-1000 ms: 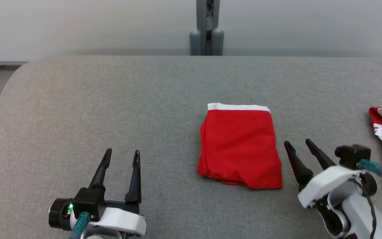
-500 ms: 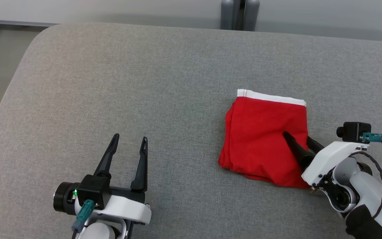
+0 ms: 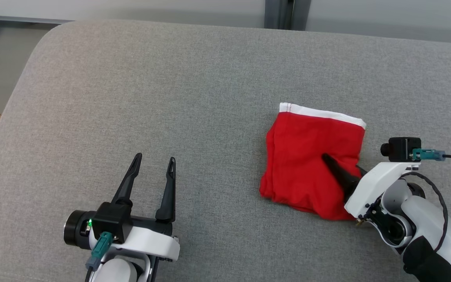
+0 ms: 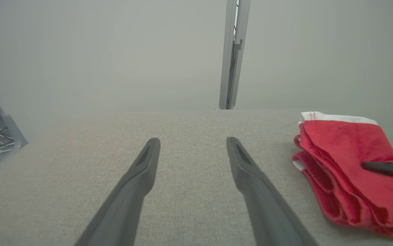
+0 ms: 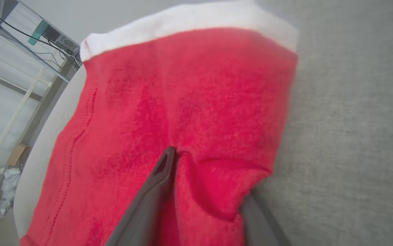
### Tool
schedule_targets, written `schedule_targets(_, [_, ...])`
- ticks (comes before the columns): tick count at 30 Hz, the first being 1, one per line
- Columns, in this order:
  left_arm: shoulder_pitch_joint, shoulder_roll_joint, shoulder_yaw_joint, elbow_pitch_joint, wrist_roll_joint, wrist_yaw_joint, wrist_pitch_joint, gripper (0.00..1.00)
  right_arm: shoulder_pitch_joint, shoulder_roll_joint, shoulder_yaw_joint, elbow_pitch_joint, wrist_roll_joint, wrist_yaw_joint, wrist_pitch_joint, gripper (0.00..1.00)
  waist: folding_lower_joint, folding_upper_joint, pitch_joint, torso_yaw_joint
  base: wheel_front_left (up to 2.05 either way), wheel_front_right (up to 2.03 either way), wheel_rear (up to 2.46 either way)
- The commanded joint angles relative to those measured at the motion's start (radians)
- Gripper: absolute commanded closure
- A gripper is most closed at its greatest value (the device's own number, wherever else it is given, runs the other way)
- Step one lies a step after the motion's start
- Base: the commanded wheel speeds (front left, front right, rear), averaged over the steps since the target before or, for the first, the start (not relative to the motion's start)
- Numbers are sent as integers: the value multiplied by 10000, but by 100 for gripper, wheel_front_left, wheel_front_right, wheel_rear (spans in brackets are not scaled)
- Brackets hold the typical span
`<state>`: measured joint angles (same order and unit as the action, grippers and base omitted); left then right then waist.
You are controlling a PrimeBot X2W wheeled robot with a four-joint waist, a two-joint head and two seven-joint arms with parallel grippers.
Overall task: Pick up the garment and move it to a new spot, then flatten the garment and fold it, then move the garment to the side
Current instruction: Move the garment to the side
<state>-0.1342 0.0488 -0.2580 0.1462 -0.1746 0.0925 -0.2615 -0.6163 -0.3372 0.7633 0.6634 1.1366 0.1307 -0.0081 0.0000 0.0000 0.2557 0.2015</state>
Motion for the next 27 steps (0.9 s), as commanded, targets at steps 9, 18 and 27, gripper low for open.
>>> schedule_targets(9, [-119,45,-52,56,-74,93,-25,0,-546,-581,1240,255,-2,-3,-964,100,0,0,-170,-186,0,0,0])
schedule_targets(18, [-5,46,-260,31,-236,154,-25,0,-1141,-1660,2527,94,-836,-3,-1373,100,0,0,-557,-666,0,0,0])
schedule_targets(27, [-117,48,-470,-139,-469,352,-25,0,-2139,-3611,3116,-1216,-1508,-3,-913,100,0,0,-367,-1619,0,0,0])
